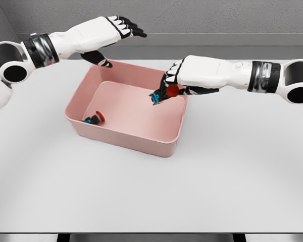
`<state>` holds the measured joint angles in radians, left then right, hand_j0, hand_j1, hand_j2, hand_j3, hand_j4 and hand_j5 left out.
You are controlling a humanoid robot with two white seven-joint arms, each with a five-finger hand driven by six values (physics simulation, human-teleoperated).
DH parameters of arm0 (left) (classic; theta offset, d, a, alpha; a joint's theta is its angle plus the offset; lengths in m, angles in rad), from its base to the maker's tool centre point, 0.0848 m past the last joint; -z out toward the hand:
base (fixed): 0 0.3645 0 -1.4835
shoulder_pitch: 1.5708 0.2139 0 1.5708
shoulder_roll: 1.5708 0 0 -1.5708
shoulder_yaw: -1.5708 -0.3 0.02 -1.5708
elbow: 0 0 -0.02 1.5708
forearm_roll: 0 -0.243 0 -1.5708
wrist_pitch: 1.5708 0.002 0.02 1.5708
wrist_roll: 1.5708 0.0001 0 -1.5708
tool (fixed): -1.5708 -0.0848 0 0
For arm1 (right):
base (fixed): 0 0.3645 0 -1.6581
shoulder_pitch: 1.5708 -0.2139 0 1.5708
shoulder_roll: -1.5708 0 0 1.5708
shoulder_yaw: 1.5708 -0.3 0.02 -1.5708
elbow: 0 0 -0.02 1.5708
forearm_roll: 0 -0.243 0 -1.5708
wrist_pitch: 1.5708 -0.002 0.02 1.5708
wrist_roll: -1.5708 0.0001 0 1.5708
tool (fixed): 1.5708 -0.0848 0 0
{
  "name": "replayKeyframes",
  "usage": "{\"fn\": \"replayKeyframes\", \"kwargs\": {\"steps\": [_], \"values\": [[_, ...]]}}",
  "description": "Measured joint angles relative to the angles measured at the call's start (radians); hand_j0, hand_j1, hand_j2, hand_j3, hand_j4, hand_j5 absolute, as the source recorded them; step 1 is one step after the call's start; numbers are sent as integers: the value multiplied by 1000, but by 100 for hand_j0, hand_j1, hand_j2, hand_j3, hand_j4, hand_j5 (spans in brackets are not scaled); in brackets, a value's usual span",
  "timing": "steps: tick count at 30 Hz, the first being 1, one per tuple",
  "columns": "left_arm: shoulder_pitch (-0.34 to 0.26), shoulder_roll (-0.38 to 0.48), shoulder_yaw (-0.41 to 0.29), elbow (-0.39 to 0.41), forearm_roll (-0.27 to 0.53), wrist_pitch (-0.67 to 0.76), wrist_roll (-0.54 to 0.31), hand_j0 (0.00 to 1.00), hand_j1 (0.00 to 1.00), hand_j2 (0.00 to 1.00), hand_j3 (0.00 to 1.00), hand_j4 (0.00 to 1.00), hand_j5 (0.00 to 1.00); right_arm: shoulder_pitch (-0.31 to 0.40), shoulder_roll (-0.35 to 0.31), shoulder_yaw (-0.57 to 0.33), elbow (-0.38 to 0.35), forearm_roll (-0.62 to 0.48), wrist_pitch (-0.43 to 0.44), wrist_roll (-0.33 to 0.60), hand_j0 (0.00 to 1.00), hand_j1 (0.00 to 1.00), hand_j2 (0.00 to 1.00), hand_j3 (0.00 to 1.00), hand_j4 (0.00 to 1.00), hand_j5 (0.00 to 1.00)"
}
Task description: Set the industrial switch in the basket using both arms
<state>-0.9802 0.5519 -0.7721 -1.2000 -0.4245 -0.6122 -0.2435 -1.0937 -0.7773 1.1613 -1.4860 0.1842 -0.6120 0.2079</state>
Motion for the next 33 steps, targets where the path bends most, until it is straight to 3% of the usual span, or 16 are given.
{"fn": "replayKeyframes", "kwargs": {"steps": [2, 3, 4, 12, 17, 22, 27, 33], "values": [[-2, 3, 2, -6, 6, 0, 0, 100, 100, 100, 100, 100, 100, -2, 19, 0, 20, -1, 0, 12, 56, 56, 56, 56, 56, 56], [-2, 4, 3, -8, 8, 0, 0, 100, 100, 100, 100, 100, 100, -2, 26, 0, 26, -1, 0, 15, 96, 96, 96, 96, 96, 96], [-2, 4, 4, -9, 10, 0, 0, 100, 100, 100, 100, 100, 100, -2, 35, 0, 30, -2, 0, 18, 100, 100, 100, 100, 100, 100], [-2, 15, 8, -17, 24, 0, 0, 100, 100, 100, 100, 100, 100, -8, 63, 0, 40, -5, 0, 23, 100, 100, 100, 100, 100, 100], [18, 62, 11, -13, 54, 0, 3, 100, 100, 100, 100, 100, 100, 35, -87, -28, 41, -37, 0, 16, 100, 100, 100, 100, 100, 100], [86, 151, 27, 2, 93, 0, 5, 100, 100, 100, 100, 100, 100, 92, -237, -48, 46, -86, 0, 7, 100, 100, 100, 100, 100, 100], [159, 244, 62, 18, 108, 0, 7, 100, 100, 100, 100, 100, 100, 115, -289, -52, 78, -99, 0, 5, 100, 100, 100, 100, 100, 100], [189, 327, 88, 36, 110, 0, 6, 100, 100, 100, 100, 100, 100, 115, -301, -52, 89, -102, 0, 5, 100, 100, 100, 100, 100, 100]]}}
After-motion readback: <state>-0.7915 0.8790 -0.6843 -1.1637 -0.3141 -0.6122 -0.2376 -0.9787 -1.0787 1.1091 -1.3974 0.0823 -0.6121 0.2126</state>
